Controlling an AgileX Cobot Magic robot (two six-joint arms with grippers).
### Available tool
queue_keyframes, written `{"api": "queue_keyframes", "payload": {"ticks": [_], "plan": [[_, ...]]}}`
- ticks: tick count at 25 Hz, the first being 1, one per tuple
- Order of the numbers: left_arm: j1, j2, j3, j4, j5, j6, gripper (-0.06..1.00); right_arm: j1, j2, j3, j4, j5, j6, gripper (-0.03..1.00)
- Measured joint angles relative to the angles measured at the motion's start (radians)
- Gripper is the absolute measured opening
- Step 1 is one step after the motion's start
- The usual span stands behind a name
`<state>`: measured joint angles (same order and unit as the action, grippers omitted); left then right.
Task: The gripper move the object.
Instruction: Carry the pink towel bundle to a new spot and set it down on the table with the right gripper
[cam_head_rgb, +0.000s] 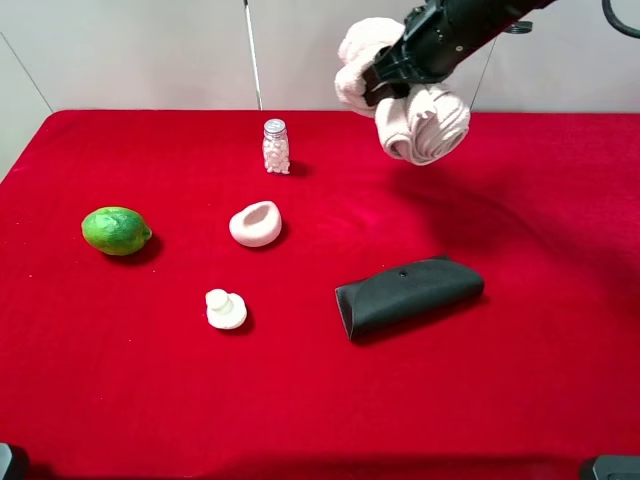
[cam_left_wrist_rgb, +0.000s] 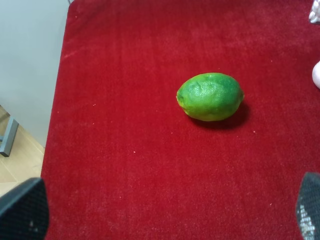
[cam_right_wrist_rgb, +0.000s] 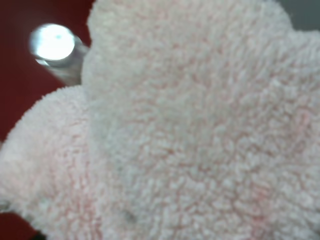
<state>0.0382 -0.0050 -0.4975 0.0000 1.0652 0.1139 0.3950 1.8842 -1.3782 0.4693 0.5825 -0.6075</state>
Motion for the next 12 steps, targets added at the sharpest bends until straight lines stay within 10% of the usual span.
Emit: {"api": "queue_keyframes", "payload": {"ticks": [12], "plan": [[0.0, 0.0, 0.0, 0.0, 0.0, 0.0, 0.97, 0.203, -0.004, -0.115, -0.012, 0.141, 0.053, 0.41]]}}
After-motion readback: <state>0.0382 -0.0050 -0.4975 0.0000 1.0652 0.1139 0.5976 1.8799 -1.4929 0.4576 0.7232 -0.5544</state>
